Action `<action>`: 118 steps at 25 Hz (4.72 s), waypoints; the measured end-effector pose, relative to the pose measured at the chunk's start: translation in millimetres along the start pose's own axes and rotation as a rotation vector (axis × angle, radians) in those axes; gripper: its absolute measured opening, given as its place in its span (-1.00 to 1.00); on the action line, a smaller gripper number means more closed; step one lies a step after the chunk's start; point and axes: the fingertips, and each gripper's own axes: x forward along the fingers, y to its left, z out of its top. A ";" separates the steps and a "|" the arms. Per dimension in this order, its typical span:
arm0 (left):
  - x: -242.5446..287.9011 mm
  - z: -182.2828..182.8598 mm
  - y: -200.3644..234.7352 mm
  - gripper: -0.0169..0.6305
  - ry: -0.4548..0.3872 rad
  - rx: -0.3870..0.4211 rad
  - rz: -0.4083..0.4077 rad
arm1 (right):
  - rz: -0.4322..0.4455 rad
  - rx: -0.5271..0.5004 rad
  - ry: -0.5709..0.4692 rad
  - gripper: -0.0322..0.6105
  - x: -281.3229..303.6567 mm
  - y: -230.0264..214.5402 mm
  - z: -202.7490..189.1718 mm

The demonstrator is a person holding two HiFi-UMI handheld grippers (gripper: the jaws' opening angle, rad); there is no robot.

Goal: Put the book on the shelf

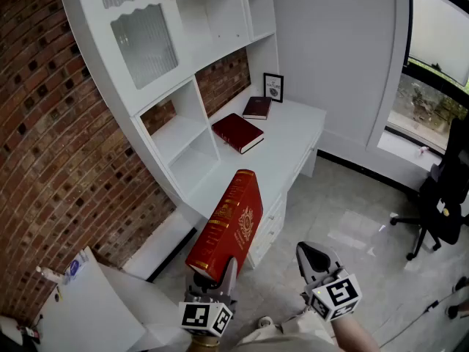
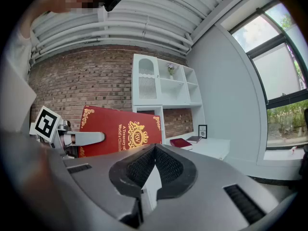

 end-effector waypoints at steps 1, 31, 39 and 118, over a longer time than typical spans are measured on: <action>-5.3 1.7 -3.1 -0.22 -0.004 -0.004 -0.003 | -0.001 0.015 0.007 -0.88 -6.4 4.9 -1.6; -39.8 14.9 -8.3 -0.22 -0.052 -0.026 -0.088 | 0.016 -0.009 -0.041 -0.88 -28.1 74.6 3.7; -34.2 13.5 17.1 -0.22 -0.046 -0.027 -0.068 | 0.024 0.034 -0.024 -0.88 -5.3 87.2 9.0; 166.8 34.9 44.7 -0.22 -0.146 0.008 0.686 | 0.732 -0.033 0.022 -0.88 226.9 -102.1 51.1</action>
